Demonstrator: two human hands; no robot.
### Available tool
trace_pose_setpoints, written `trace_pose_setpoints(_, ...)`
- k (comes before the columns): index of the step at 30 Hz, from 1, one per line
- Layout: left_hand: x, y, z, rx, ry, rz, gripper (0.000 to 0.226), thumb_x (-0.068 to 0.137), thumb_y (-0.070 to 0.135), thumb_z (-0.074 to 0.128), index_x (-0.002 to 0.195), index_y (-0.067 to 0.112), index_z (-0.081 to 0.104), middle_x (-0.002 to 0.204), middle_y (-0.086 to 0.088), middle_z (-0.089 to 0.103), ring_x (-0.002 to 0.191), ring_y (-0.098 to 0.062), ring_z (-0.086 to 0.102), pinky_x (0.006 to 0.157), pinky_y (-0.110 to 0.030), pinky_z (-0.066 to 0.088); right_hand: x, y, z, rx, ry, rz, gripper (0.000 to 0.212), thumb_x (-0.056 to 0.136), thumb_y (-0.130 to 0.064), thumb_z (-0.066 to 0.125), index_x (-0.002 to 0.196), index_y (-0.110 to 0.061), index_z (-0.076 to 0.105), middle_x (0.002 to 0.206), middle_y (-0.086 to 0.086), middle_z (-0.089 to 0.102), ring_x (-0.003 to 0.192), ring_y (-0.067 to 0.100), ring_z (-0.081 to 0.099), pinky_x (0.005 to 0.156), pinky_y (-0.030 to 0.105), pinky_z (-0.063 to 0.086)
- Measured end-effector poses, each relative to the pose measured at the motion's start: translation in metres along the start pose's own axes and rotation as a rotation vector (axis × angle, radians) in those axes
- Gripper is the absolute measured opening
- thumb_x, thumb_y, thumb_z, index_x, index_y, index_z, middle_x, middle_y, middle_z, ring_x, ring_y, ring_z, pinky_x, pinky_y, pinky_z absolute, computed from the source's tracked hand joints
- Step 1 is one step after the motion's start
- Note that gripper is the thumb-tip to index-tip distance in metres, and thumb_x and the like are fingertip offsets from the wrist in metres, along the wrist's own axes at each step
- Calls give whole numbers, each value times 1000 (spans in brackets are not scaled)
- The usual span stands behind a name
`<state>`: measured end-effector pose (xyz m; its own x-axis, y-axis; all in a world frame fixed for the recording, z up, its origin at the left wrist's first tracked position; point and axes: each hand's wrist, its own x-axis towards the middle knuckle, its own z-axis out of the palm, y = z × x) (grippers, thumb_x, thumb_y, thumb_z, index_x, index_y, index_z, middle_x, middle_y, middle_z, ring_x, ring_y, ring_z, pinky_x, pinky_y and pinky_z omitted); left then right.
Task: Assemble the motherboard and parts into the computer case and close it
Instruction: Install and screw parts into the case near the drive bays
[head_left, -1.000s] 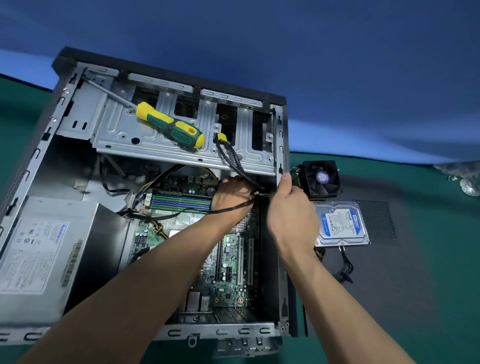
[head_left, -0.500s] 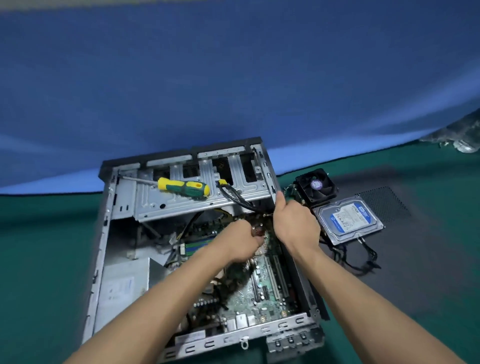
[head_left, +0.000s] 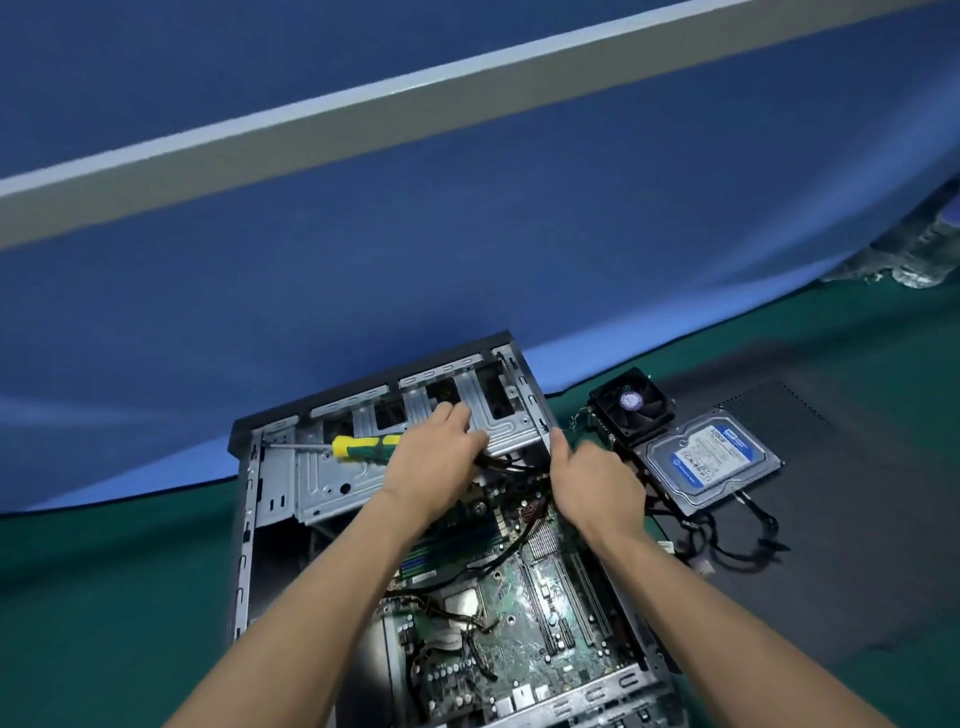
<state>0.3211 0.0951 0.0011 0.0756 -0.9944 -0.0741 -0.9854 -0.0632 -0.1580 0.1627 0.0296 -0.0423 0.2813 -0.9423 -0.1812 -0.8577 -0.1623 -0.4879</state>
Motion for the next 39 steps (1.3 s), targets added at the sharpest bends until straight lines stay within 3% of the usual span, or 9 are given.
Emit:
trace_pose_setpoints(5, 11, -13, -3, 25, -38, 173, 22, 94, 40, 48, 99, 20, 56, 100, 0, 45, 98, -22, 39, 74, -31, 20, 1, 0, 2, 14, 17, 22, 60, 98, -55, 15, 77, -14, 53, 67, -1, 56, 63, 18, 55, 59, 30, 40)
trace_pose_setpoints(11, 21, -10, -13, -125, -112, 184, 15, 95, 32, 48, 85, 22, 44, 96, -3, 60, 95, -22, 47, 78, -32, 32, 2, 0, 3, 31, 22, 26, 61, 97, -56, 16, 79, -14, 56, 70, 0, 60, 66, 19, 59, 64, 31, 47)
trace_pose_setpoints(13, 24, -12, -12, -145, -104, 181, 14, 96, 32, 49, 91, 20, 50, 98, -2, 58, 96, -21, 46, 77, -31, 31, 2, 0, 3, 34, 18, 28, 62, 97, -57, 15, 81, -14, 57, 72, 1, 61, 68, 19, 60, 65, 32, 47)
trace_pose_setpoints(17, 28, -22, -8, 92, 39, 236, 18, 95, 34, 47, 99, 19, 57, 99, 1, 58, 97, -20, 46, 75, -29, 26, 2, 0, 4, 25, 25, 18, 62, 98, -56, 15, 83, -14, 57, 73, 0, 61, 68, 18, 60, 61, 30, 44)
trace_pose_setpoints(24, 38, -18, 2, 166, -97, -21, 19, 95, 30, 50, 105, 16, 57, 104, -1, 66, 99, -21, 55, 79, -32, 43, 3, 0, 4, 23, 26, 17, 59, 98, -56, 14, 86, -15, 55, 74, -1, 59, 68, 18, 57, 60, 30, 38)
trace_pose_setpoints(29, 41, -9, 10, -204, -65, -211, 18, 89, 1, 44, 104, 11, 46, 103, -8, 57, 78, -23, 51, 65, -32, 37, 4, 0, 5, 16, 11, 25, 60, 98, -56, 15, 91, -13, 56, 77, 0, 60, 69, 18, 57, 60, 30, 39)
trace_pose_setpoints(33, 35, -10, 11, -343, 83, -234, 7, 96, 16, 45, 91, 15, 49, 95, -4, 57, 76, -19, 45, 63, -29, 33, 5, 0, 6, 4, 10, 29, 60, 98, -56, 15, 93, -13, 57, 76, 0, 58, 69, 18, 56, 59, 30, 37)
trace_pose_setpoints(36, 29, -10, -1, -112, 139, -107, 21, 95, 33, 49, 93, 16, 60, 98, 1, 58, 91, -19, 48, 73, -30, 35, 4, 1, 5, -9, 17, 24, 57, 98, -56, 14, 89, -15, 53, 66, -5, 53, 56, 9, 49, 48, 26, 29)
trace_pose_setpoints(39, 21, 1, -19, 152, 39, 36, 18, 86, 30, 54, 90, 16, 65, 96, 1, 65, 101, -22, 43, 80, -34, 29, 4, 0, 5, -12, 10, 29, 58, 98, -56, 14, 89, -15, 54, 69, -3, 55, 60, 12, 52, 52, 27, 33)
